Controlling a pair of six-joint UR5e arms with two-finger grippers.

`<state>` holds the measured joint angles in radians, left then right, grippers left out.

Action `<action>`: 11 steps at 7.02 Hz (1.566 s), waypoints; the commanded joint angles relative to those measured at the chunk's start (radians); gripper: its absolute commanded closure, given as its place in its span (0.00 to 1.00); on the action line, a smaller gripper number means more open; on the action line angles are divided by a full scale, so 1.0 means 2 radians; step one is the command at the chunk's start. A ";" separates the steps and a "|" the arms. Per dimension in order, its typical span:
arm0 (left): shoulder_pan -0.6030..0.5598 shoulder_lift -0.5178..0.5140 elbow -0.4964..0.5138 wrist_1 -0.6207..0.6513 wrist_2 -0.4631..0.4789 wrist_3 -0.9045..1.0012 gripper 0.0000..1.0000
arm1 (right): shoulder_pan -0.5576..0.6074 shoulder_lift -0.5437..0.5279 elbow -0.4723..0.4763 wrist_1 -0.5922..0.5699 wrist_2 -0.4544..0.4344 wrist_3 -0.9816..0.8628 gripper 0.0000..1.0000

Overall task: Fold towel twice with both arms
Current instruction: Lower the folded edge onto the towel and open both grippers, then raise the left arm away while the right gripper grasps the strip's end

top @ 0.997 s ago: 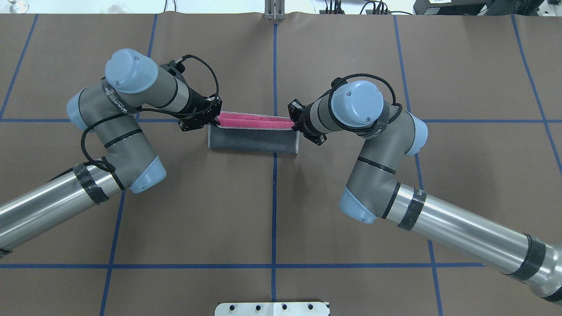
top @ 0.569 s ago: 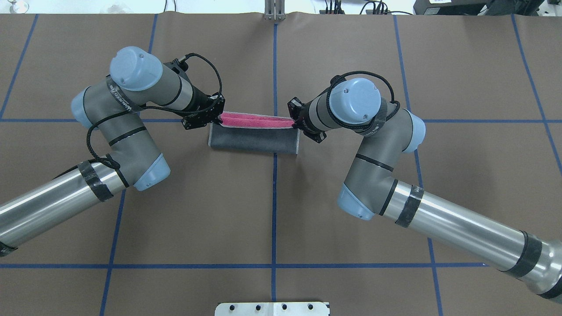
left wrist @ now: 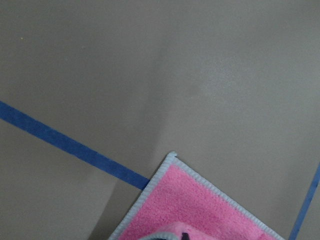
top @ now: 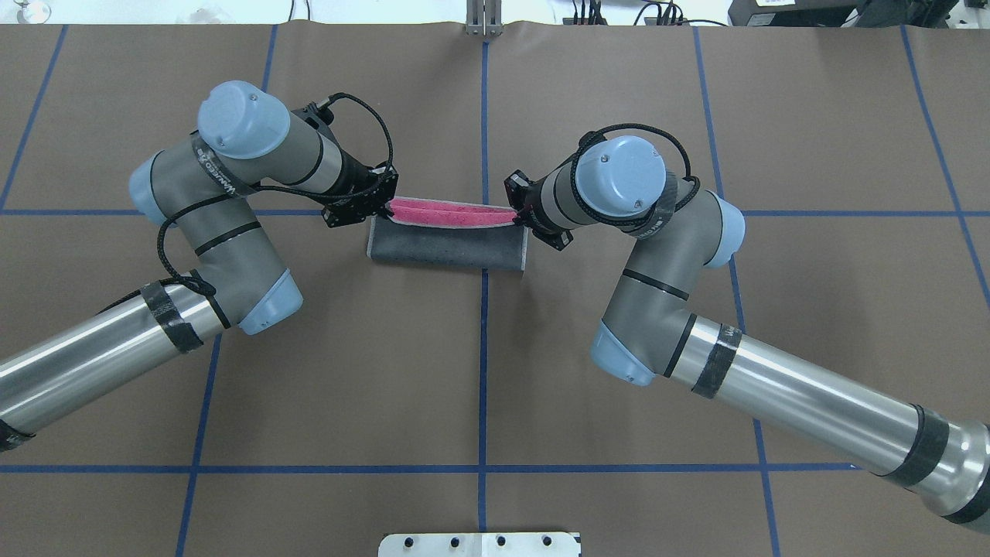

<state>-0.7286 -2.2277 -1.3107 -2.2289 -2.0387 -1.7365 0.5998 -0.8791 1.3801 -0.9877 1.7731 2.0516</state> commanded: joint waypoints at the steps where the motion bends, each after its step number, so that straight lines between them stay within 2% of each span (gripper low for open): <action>1: 0.000 -0.001 0.000 0.000 0.000 -0.002 1.00 | 0.000 0.000 -0.015 0.027 -0.001 0.000 1.00; 2: 0.000 -0.001 0.001 0.000 0.001 -0.005 0.62 | 0.001 0.001 -0.017 0.032 -0.001 0.000 0.84; 3: 0.000 -0.001 0.003 0.001 0.002 -0.005 0.01 | 0.003 0.002 -0.017 0.032 0.000 0.000 0.23; 4: 0.000 -0.002 0.003 0.000 0.002 -0.005 0.00 | 0.008 0.004 -0.017 0.032 0.003 0.001 0.01; 7: 0.000 -0.007 0.004 0.001 0.002 -0.006 0.00 | 0.015 0.003 -0.017 0.032 0.006 -0.006 0.01; 9: -0.012 -0.019 0.003 0.004 -0.002 -0.003 0.00 | 0.018 0.002 -0.005 0.022 0.044 -0.042 0.00; 10: -0.025 -0.018 0.003 0.006 -0.020 0.004 0.00 | 0.019 -0.001 0.002 0.015 0.058 -0.043 0.00; 11: -0.057 -0.018 0.000 0.031 -0.088 0.026 0.00 | 0.019 -0.003 0.012 -0.011 0.071 -0.050 0.00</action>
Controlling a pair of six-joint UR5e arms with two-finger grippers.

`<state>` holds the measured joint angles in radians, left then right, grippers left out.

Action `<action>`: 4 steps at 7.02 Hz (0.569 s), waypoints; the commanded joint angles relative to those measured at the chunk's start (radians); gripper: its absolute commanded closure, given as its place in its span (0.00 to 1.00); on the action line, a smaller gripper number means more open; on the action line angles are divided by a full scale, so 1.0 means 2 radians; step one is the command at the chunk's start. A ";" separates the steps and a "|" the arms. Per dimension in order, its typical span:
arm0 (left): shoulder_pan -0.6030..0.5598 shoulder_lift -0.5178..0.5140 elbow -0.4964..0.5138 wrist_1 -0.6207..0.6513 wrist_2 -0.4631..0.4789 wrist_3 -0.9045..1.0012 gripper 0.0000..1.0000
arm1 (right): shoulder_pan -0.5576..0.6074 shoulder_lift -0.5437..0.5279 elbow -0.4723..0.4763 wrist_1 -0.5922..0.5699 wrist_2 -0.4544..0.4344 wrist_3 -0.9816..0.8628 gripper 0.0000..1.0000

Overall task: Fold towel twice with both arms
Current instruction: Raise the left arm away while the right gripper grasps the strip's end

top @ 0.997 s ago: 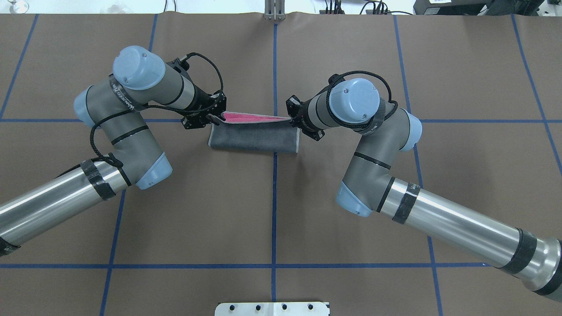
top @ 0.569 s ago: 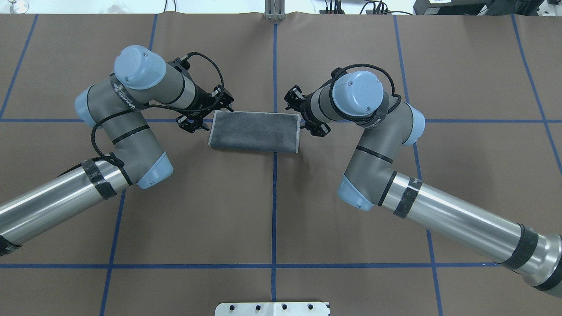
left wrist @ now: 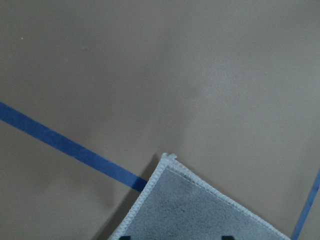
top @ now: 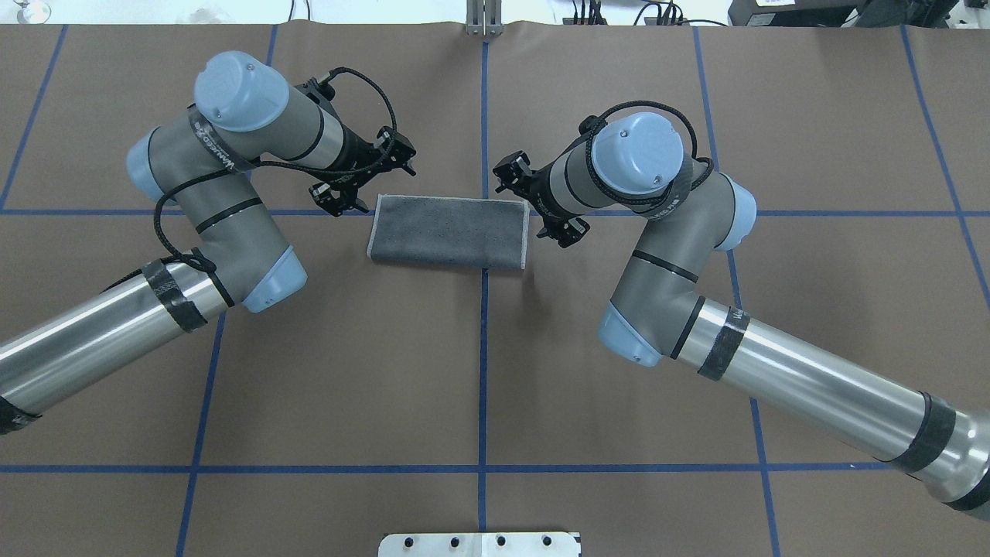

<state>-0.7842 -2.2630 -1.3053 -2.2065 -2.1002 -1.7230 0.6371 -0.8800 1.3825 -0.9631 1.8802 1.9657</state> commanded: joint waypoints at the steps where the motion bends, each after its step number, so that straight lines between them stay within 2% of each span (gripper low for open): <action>1: -0.062 0.002 -0.002 0.036 -0.095 0.047 0.00 | 0.001 -0.005 0.016 -0.045 0.022 -0.034 0.00; 2: -0.076 0.004 -0.001 0.036 -0.107 0.067 0.00 | -0.003 -0.003 0.016 -0.064 0.021 -0.043 0.01; 4: -0.077 0.010 -0.002 0.036 -0.109 0.073 0.00 | -0.022 0.002 0.007 -0.067 0.004 -0.057 0.01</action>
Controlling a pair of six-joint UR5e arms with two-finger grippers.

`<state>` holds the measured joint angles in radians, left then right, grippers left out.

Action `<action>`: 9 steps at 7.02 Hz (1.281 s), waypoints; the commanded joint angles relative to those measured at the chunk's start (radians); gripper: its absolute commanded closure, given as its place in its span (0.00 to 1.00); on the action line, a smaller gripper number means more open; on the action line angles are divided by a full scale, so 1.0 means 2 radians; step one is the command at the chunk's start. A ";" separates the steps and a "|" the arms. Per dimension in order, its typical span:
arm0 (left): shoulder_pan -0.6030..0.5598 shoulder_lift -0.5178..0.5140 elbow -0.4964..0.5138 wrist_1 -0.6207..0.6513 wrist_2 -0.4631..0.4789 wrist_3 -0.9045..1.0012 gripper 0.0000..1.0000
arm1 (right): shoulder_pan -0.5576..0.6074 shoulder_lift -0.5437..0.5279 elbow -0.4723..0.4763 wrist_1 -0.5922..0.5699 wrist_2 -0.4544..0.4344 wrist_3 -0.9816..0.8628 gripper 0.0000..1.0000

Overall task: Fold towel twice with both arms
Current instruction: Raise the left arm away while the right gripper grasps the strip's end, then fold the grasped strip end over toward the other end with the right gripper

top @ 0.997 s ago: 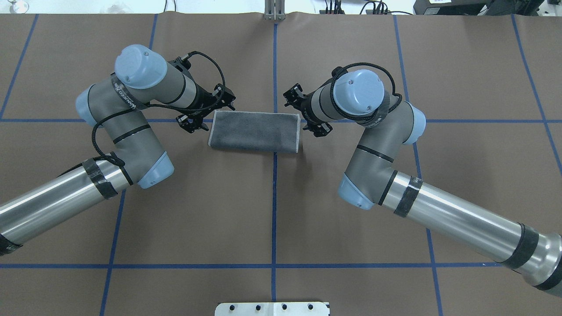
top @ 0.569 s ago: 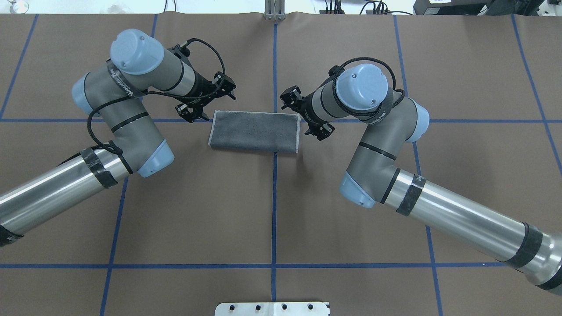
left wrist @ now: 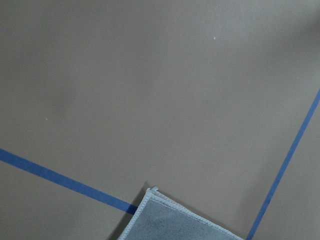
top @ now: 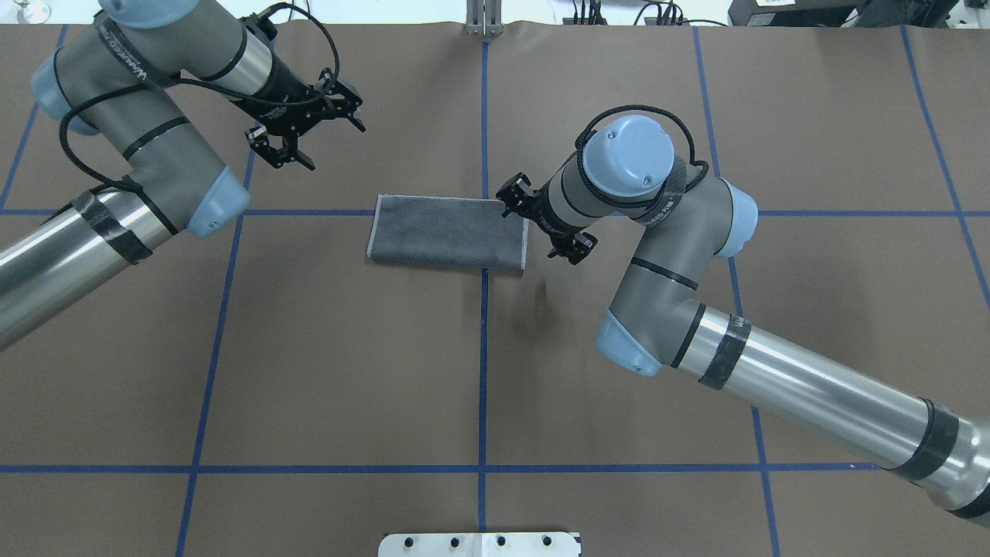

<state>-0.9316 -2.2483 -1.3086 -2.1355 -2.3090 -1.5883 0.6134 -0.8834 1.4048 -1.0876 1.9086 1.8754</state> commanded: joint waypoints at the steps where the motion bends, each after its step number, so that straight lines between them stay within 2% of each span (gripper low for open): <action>1: -0.004 0.003 0.000 0.001 -0.004 0.006 0.00 | -0.016 0.004 -0.004 -0.005 -0.015 -0.021 0.02; 2: -0.004 0.003 0.000 0.000 -0.004 0.006 0.00 | -0.020 0.002 -0.005 -0.004 -0.015 -0.022 0.04; 3: -0.004 0.003 0.000 0.000 -0.004 0.006 0.00 | -0.020 0.004 -0.009 -0.003 -0.015 -0.021 0.14; 5: -0.004 0.007 0.001 0.000 -0.004 0.006 0.00 | -0.020 0.005 -0.019 -0.003 -0.015 -0.022 0.24; 6: -0.004 0.007 0.000 -0.001 -0.004 0.006 0.00 | -0.020 0.007 -0.021 -0.003 -0.015 -0.020 0.37; 7: -0.004 0.007 0.000 -0.001 -0.004 0.006 0.00 | -0.020 0.008 -0.022 -0.002 -0.015 -0.020 0.62; 8: -0.004 0.007 0.000 -0.001 -0.004 0.006 0.00 | -0.020 0.007 -0.022 -0.002 -0.014 -0.020 0.95; 9: -0.005 0.007 0.000 -0.001 -0.004 0.006 0.00 | -0.019 0.007 -0.021 0.000 -0.012 -0.019 1.00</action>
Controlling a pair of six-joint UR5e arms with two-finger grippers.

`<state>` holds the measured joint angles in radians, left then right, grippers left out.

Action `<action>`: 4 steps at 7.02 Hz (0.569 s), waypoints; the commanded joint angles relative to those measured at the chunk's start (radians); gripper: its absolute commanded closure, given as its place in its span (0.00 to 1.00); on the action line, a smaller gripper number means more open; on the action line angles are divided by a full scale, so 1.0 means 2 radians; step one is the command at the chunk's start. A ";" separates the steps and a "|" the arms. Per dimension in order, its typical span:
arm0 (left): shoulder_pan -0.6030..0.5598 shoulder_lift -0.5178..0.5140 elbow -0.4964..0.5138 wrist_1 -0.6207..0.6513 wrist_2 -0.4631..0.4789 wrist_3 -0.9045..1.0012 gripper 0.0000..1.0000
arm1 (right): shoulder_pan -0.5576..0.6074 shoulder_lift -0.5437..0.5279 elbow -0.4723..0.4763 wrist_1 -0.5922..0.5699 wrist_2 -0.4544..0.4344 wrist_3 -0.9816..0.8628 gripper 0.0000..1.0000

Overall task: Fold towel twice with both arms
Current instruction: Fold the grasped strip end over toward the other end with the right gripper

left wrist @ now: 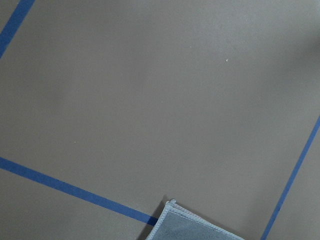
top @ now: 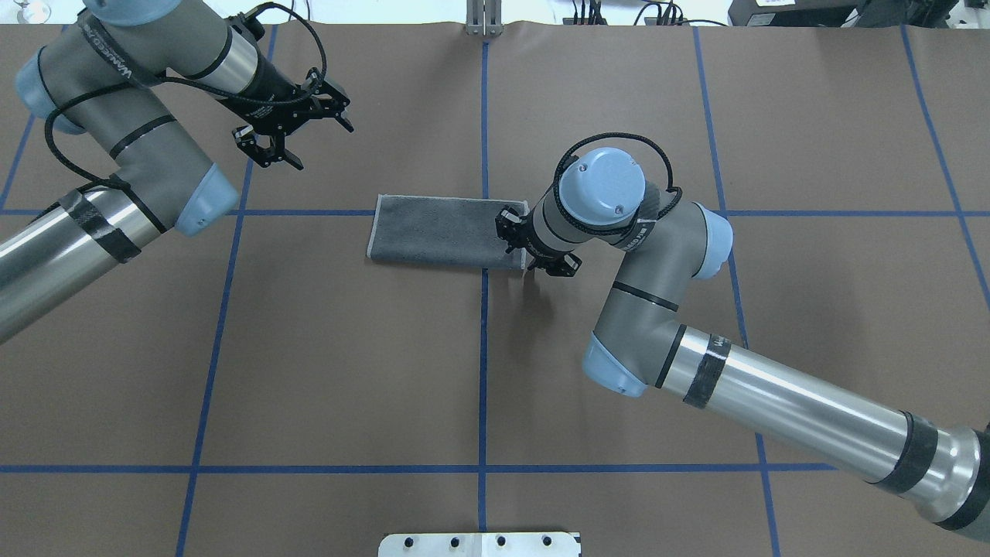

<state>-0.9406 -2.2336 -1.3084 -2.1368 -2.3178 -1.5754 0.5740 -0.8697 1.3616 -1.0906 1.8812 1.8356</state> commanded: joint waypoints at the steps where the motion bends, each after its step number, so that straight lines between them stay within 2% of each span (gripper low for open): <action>1: -0.001 0.000 0.000 0.001 0.000 0.000 0.00 | 0.001 0.000 0.000 0.002 0.004 0.002 1.00; 2: -0.001 0.000 0.001 0.000 0.000 0.000 0.00 | 0.002 0.000 0.006 0.002 0.014 0.000 1.00; 3: -0.002 0.000 0.001 0.001 0.000 0.000 0.00 | 0.014 -0.008 0.015 0.002 0.050 -0.001 1.00; 4: -0.004 0.000 0.000 0.001 0.000 0.000 0.00 | 0.031 -0.032 0.045 0.002 0.095 -0.005 1.00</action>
<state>-0.9452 -2.2334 -1.3075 -2.1357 -2.3179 -1.5754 0.6027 -0.8922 1.3994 -1.0861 1.9798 1.8324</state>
